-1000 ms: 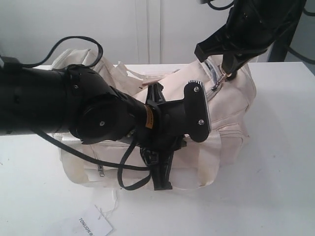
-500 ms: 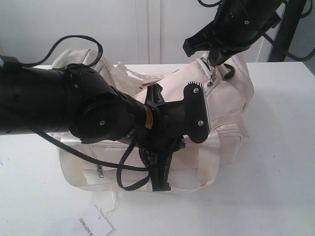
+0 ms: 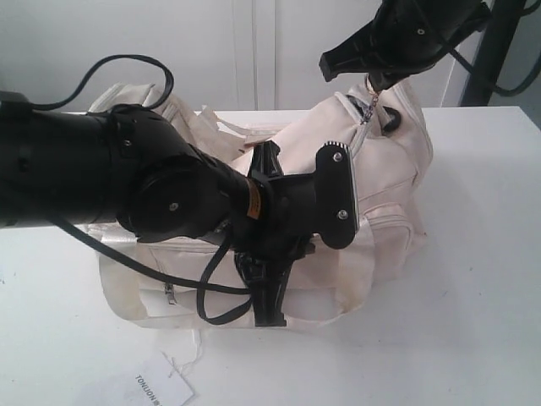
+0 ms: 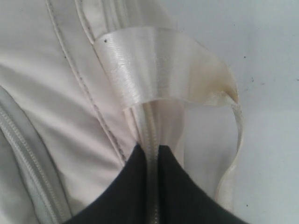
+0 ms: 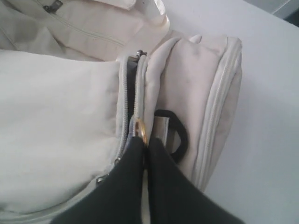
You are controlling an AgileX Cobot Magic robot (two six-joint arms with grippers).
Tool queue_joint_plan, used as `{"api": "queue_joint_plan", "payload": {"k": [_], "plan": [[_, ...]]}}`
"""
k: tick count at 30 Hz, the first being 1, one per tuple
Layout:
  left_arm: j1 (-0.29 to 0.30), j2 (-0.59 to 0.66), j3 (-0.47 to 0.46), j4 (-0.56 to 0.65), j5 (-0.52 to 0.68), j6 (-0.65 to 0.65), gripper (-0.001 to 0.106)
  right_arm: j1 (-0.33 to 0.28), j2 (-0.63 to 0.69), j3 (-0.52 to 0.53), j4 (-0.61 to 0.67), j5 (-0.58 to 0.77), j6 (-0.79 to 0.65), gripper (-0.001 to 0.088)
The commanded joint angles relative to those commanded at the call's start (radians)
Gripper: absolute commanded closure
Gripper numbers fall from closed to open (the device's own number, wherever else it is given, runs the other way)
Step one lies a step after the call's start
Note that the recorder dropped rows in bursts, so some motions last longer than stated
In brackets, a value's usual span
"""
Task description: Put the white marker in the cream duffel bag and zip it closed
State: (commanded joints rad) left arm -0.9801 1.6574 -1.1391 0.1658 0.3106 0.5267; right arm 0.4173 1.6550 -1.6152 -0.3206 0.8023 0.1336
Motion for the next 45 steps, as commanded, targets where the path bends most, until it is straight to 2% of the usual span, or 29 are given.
{"api": "queue_joint_plan", "payload": {"k": [9,19,31,36,42,45], "plan": [[0.000,0.000,0.000,0.000,0.004,0.000,0.105,0.000,0.004,0.000,-0.022,-0.135,0.001,0.0868],[0.000,0.000,0.000,0.000,0.067,0.100,0.105,0.000,0.023,0.000,-0.058,-0.194,0.004,0.0868],[0.000,0.000,0.000,-0.010,0.078,0.110,0.105,0.000,0.089,0.000,-0.134,-0.228,0.055,0.0868],[0.000,0.000,0.000,-0.010,0.060,0.106,0.105,0.000,0.084,0.000,-0.104,-0.219,0.057,0.0868],[0.000,0.000,0.000,-0.010,-0.006,0.106,0.105,0.000,0.080,0.000,0.071,-0.170,0.046,0.0868],[0.000,0.000,0.000,-0.010,-0.063,0.106,0.105,0.000,0.083,0.000,0.119,-0.148,0.046,0.0868]]}}
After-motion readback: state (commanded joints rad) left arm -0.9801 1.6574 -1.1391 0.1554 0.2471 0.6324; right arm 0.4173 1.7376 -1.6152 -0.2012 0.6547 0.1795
